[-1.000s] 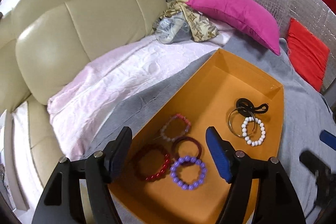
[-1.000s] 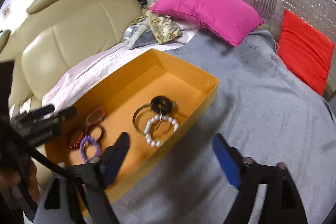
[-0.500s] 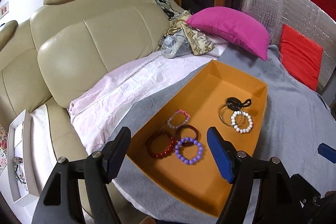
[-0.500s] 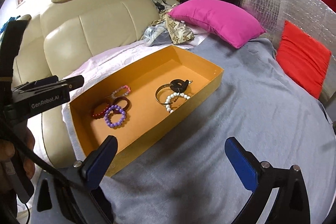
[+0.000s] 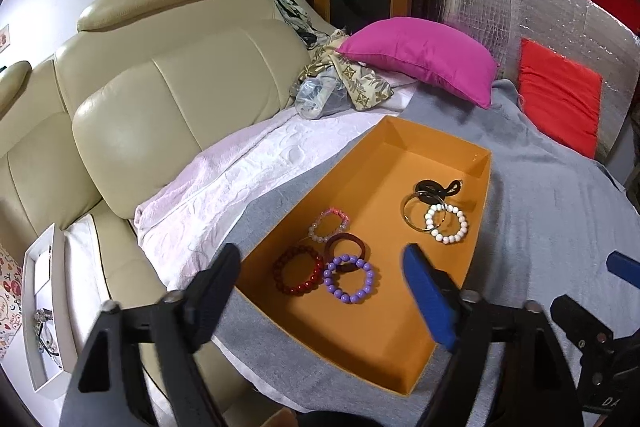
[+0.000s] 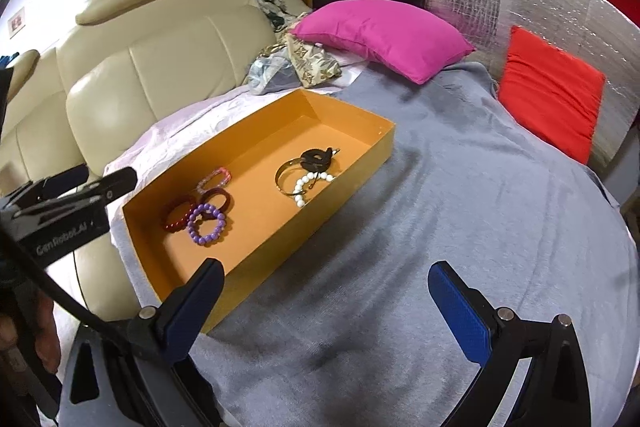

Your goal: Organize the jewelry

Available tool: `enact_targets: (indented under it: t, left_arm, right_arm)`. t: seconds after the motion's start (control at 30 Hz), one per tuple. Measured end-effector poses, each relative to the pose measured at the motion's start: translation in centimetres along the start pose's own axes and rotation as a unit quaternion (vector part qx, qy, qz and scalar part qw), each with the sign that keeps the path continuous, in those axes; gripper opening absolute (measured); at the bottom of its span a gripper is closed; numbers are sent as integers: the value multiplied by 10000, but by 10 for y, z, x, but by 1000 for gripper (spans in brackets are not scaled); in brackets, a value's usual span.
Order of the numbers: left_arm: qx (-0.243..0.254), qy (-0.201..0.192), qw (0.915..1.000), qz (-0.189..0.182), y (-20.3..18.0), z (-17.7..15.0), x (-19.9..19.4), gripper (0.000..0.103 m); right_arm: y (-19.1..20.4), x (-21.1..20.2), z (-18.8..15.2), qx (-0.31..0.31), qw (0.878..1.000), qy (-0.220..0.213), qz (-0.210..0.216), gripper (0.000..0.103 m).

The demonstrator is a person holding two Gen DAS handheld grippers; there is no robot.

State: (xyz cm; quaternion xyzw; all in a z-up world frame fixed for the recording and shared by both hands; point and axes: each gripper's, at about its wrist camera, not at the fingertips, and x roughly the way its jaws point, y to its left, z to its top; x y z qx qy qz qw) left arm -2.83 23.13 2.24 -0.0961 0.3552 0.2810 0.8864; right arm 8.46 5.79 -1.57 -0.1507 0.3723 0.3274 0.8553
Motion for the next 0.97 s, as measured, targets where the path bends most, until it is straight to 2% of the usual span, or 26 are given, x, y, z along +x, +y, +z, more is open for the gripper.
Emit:
enact_targets:
  t: [0.53, 0.73, 0.97]
  left_arm:
    - [-50, -21, 10000, -79, 3, 2, 4, 88]
    - [-48, 19, 9999, -103, 4, 1, 8, 95]
    - [-22, 29, 10000, -35, 5, 3, 10, 96]
  right_arm:
    - [4, 0, 9, -10, 9997, -190, -169, 103]
    - [4, 2, 10, -17, 9997, -187, -164, 103]
    - [7, 7, 12, -31, 9997, -192, -143, 103]
